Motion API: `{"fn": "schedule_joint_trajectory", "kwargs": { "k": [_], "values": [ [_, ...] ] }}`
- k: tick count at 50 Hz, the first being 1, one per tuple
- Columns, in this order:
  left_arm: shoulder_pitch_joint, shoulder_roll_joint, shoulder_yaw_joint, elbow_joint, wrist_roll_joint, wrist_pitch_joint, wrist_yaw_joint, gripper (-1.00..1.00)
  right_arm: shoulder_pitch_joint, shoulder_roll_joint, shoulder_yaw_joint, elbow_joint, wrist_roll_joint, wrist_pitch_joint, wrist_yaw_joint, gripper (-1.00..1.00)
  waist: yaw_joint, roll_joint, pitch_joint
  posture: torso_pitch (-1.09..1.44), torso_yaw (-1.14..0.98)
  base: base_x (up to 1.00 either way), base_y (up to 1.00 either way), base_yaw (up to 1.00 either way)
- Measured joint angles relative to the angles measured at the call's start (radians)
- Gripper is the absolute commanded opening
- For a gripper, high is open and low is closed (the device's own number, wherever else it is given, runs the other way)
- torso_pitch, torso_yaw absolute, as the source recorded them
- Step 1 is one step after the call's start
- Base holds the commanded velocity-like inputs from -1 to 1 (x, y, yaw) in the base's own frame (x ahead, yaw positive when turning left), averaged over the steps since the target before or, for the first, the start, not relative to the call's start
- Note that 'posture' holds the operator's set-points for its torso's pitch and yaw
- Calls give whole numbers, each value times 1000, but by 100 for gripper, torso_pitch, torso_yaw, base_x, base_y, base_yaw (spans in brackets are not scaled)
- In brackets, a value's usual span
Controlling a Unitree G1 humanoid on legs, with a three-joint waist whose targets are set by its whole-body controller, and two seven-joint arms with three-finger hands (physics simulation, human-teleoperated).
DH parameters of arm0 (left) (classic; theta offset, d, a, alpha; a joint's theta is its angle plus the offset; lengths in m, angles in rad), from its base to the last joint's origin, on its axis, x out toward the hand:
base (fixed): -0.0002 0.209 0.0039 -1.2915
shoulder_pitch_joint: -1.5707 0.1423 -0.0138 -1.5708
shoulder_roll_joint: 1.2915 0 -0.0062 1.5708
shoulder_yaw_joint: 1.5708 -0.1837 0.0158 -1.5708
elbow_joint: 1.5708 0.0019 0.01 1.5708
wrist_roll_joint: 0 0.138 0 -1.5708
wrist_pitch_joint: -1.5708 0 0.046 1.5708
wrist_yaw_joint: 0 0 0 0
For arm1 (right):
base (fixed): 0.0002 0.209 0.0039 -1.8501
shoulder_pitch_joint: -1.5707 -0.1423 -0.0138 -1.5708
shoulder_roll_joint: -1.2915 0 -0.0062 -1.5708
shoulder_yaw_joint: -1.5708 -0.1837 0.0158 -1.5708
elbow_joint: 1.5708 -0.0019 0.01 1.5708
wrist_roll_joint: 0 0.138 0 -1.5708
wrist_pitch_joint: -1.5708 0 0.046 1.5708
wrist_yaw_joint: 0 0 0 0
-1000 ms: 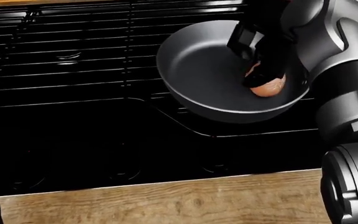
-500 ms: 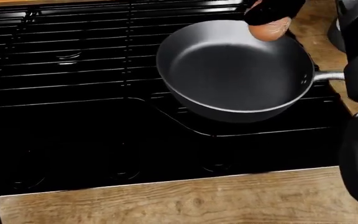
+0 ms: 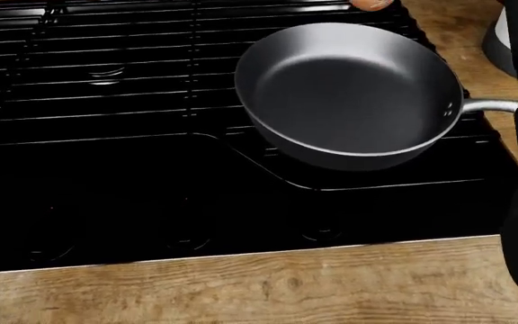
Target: Pick the onion from the pan and place it in the bowl.
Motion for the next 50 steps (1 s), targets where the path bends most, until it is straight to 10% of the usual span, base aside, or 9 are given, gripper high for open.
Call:
{"fn": "schedule_joint_trajectory", "kwargs": {
  "k": [6, 15, 22, 37, 42, 50],
  "values": [
    [1, -4, -6, 7, -1, 2, 1, 100, 5, -12, 14, -6, 14, -10, -8, -100, 0, -2, -1, 0, 0, 0, 2, 0],
    [-18, -13, -15, -14, -6, 2, -2, 100, 3, -37, 17, -27, 3, 6, -5, -100, 5, -16, -61, 0, 0, 0, 35, 0],
    [-18, -9, -11, -16, -3, 4, 1, 100, 2, -34, 19, -43, 4, 2, 7, -100, -4, 72, -31, 0, 0, 0, 41, 0],
    [-19, -3, 0, -15, 4, 14, 8, 100, 2, -22, 26, -62, -3, 9, 28, -100, -10, -9, -34, 0, 0, 0, 24, 0],
    [-25, -4, -1, -21, 2, 17, 9, 100, 4, -22, 30, -57, -8, 12, 34, -100, -12, -68, -33, 0, 0, 0, 28, 0],
    [-15, -14, -13, -18, -7, 27, 4, 100, 19, -30, 25, -44, -23, 26, 32, -100, -4, -19, -32, 0, 0, 0, 35, 0]
  ]
}}
